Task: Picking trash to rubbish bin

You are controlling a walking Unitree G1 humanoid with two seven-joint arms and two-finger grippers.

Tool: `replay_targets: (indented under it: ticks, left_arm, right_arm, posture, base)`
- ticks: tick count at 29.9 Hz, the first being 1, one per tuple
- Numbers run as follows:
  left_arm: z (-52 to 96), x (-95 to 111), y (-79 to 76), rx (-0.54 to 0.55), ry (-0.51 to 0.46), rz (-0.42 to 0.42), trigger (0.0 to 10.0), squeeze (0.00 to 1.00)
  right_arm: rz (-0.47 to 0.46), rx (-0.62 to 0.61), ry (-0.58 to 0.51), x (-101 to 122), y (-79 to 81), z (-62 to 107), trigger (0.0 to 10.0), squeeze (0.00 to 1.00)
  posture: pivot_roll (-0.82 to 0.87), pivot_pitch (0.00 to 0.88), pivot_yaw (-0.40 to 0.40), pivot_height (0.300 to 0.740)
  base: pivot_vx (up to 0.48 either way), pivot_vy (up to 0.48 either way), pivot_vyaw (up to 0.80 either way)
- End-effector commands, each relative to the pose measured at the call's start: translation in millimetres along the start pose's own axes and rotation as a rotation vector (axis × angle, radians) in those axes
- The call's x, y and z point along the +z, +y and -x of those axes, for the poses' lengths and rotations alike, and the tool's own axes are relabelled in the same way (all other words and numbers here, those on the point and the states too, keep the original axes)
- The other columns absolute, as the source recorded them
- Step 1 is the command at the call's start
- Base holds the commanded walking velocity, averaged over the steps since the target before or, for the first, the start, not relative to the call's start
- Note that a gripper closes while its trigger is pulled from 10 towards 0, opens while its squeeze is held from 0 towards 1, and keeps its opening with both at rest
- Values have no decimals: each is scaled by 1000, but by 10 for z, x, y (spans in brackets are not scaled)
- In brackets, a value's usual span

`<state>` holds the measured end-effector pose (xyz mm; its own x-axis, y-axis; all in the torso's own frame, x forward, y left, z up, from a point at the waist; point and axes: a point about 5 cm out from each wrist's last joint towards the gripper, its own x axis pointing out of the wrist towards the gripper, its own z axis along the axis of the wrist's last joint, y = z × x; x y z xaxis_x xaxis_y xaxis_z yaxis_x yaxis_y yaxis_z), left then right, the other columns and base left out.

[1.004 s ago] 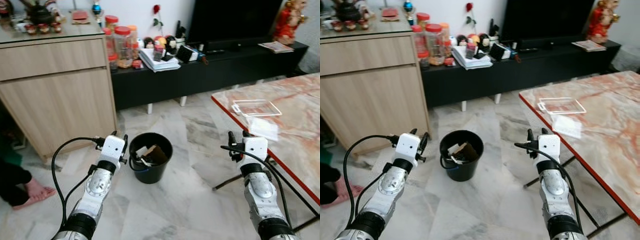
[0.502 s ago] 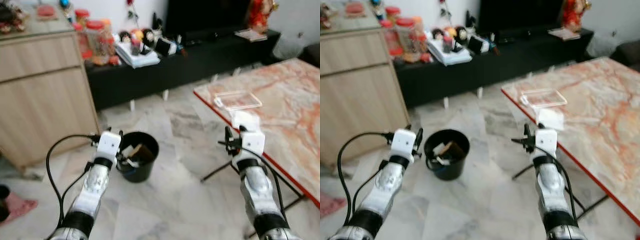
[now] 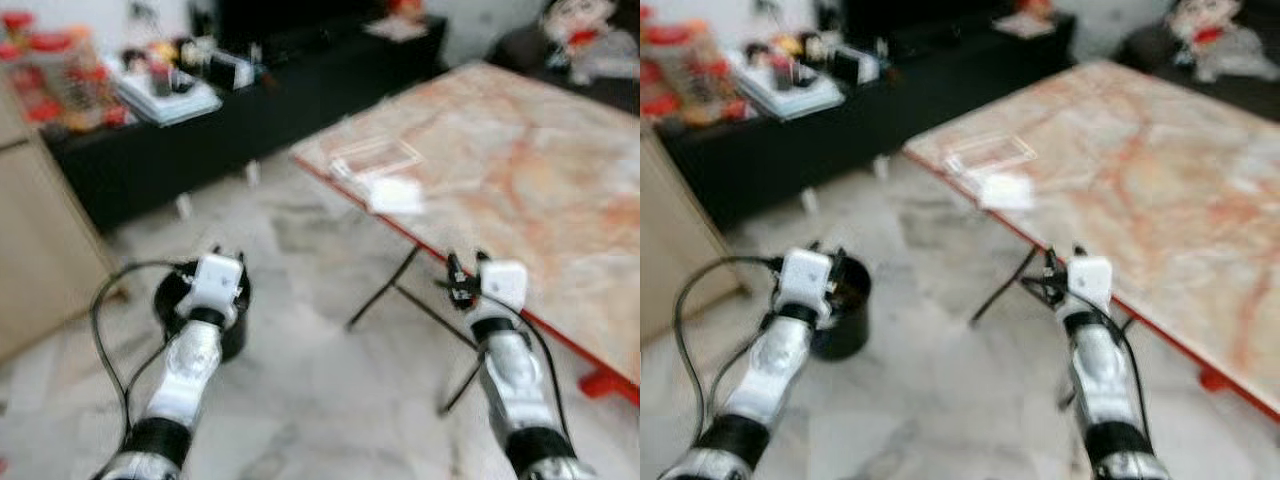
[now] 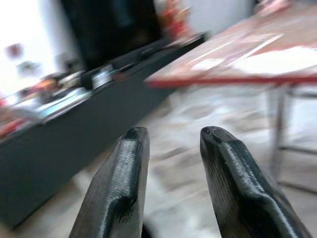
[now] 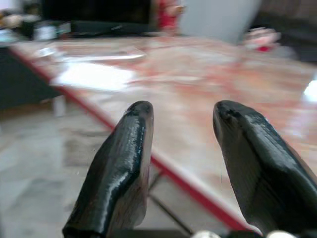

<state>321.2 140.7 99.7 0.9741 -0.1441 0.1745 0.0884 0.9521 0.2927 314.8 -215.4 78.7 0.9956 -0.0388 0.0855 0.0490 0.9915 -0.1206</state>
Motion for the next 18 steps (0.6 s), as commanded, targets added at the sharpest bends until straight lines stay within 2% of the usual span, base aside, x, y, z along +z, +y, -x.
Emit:
replay_targets:
  ticks: [1, 18]
  left_arm:
    - [-31, 33, 79, 13, -10, -19, 10000, 0]
    - [-45, 75, 85, 13, -23, -9, 10000, 0]
  right_arm:
    - [-8, 3, -12, 31, 29, -25, 10000, 0]
    - [-17, 3, -10, 19, 49, -17, 10000, 0]
  posture:
    - [175, 73, -60, 740]
    - [176, 81, -57, 740]
  base:
    - [0, 0, -800]
    - [0, 0, -800]
